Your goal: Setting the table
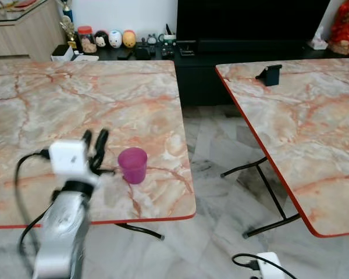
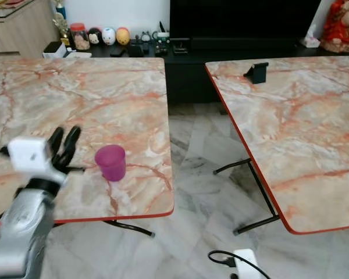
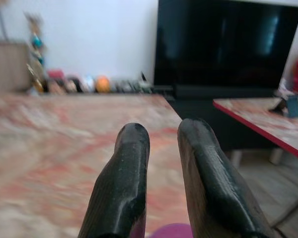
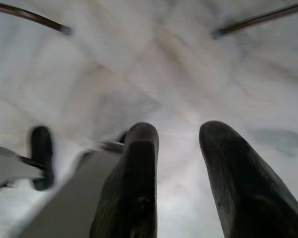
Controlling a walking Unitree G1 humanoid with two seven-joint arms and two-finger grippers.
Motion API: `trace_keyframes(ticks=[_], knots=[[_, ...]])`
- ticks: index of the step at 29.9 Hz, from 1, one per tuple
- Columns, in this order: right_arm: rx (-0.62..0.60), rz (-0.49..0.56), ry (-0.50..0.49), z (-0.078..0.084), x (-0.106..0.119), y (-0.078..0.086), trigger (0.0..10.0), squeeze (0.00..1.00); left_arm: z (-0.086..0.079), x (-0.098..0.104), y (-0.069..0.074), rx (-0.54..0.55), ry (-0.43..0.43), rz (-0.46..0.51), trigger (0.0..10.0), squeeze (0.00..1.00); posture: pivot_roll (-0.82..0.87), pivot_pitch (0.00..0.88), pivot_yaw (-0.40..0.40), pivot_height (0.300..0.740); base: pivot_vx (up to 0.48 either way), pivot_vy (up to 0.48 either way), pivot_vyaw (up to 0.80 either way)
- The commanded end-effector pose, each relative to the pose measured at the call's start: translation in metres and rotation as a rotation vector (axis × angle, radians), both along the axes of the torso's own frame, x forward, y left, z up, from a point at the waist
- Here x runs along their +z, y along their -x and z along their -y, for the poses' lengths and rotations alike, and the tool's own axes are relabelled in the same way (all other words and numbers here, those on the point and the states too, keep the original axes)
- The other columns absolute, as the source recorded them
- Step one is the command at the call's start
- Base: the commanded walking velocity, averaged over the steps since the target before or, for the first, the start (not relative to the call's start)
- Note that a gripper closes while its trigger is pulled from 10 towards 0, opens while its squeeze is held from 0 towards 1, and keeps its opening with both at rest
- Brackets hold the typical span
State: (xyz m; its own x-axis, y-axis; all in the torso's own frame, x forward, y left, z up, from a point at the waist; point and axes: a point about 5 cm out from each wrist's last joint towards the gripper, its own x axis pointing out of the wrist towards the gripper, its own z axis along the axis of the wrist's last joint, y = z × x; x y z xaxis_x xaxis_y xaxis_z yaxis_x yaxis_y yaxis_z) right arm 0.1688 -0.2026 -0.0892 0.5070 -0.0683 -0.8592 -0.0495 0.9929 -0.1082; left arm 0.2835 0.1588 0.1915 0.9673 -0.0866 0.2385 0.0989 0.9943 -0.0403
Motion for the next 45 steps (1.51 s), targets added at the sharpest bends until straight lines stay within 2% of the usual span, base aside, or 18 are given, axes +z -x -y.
trace_keyframes(ticks=[1, 3, 5, 7, 8, 9, 10, 11, 13, 14, 15, 23, 30, 31, 34, 45], knots=[[0.001, -0.008, 0.012, -0.005, -0.001, -0.001, 10.0, 0.00, -0.001, -0.014, -0.006, 0.001, 0.043, -0.095, 10.0, 0.00, -0.01, 0.000, 0.028, 0.707, 0.000, 0.000, 0.00], [0.006, -0.005, 0.006, -0.012, -0.001, -0.003, 10.0, 0.00, 0.005, -0.015, -0.012, -0.031, 0.067, -0.121, 10.0, 0.00, -0.02, 0.000, 0.033, 0.707, 0.000, 0.000, 0.00], [0.011, -0.001, -0.003, -0.022, -0.001, -0.006, 10.0, 0.00, 0.010, -0.013, -0.019, -0.063, 0.050, -0.154, 10.0, 0.00, -0.03, 0.000, 0.041, 0.707, 0.000, 0.000, 0.00], [0.012, 0.001, -0.005, -0.024, -0.001, -0.007, 10.0, 0.00, 0.010, -0.013, -0.021, -0.058, 0.045, -0.173, 10.0, 0.00, -0.03, 0.000, 0.042, 0.707, 0.000, 0.000, 0.00], [0.016, 0.003, -0.009, -0.030, 0.000, -0.009, 10.0, 0.00, 0.008, -0.013, -0.025, -0.038, 0.044, -0.213, 10.0, 0.00, -0.03, 0.000, 0.047, 0.707, 0.000, 0.000, 0.00], [0.018, 0.003, -0.010, -0.033, 0.000, -0.009, 10.0, 0.00, 0.006, -0.013, -0.025, -0.034, 0.053, -0.219, 10.0, 0.73, -0.03, 0.000, 0.047, 0.707, 0.000, 0.000, 0.00], [0.020, 0.004, -0.012, -0.035, 0.000, -0.010, 10.0, 0.00, 0.004, -0.012, -0.025, -0.025, 0.065, -0.228, 10.0, 0.73, -0.03, 0.000, 0.049, 0.707, 0.000, 0.000, 0.00], [0.023, 0.004, -0.013, -0.038, 0.000, -0.011, 10.0, 0.00, 0.002, -0.012, -0.026, -0.013, 0.078, -0.244, 10.0, 1.00, -0.03, 0.000, 0.049, 0.707, 0.000, 0.000, 0.00], [0.026, 0.005, -0.015, -0.041, 0.000, -0.011, 10.0, 0.00, -0.001, -0.013, -0.026, 0.000, 0.085, -0.267, 10.0, 1.00, -0.03, 0.000, 0.049, 0.707, 0.000, 0.000, 0.00], [0.024, -0.003, -0.006, -0.034, -0.001, -0.008, 10.0, 0.00, -0.007, -0.019, -0.025, 0.028, 0.095, -0.340, 10.0, 1.00, -0.03, 0.000, 0.051, 0.707, 0.000, 0.000, 0.00], [0.023, -0.006, -0.002, -0.030, -0.002, -0.006, 10.0, 0.00, -0.010, -0.019, -0.024, 0.038, 0.096, -0.361, 10.0, 1.00, -0.03, 0.000, 0.051, 0.707, 0.000, 0.000, 0.00], [0.051, -0.018, 0.015, -0.024, -0.002, -0.003, 10.0, 0.00, -0.019, -0.013, -0.018, 0.074, 0.119, -0.421, 10.0, 1.00, -0.01, 0.000, 0.044, 0.707, 0.000, 0.000, 0.00], [0.059, -0.016, 0.018, -0.023, -0.002, -0.004, 10.0, 0.00, -0.019, -0.013, -0.016, 0.056, 0.153, -0.475, 10.0, 1.00, 0.00, 0.000, 0.041, 0.707, 0.000, 0.000, 0.00], [0.058, -0.016, 0.018, -0.023, -0.002, -0.004, 10.0, 0.00, -0.019, -0.013, -0.016, 0.053, 0.161, -0.484, 10.0, 0.00, 0.00, 0.000, 0.040, 0.707, 0.000, 0.000, 0.00], [0.062, -0.019, 0.024, -0.022, -0.002, -0.004, 10.0, 0.00, -0.022, -0.016, -0.012, 0.054, 0.158, -0.533, 10.0, 0.00, 0.00, 0.000, 0.036, 0.707, 0.000, 0.000, 0.00], [0.076, -0.020, 0.031, -0.023, -0.002, -0.005, 10.0, 0.00, -0.022, -0.016, -0.010, 0.050, 0.167, -0.574, 10.0, 0.00, 0.00, 0.000, 0.036, 0.707, 0.000, 0.000, 0.00]])
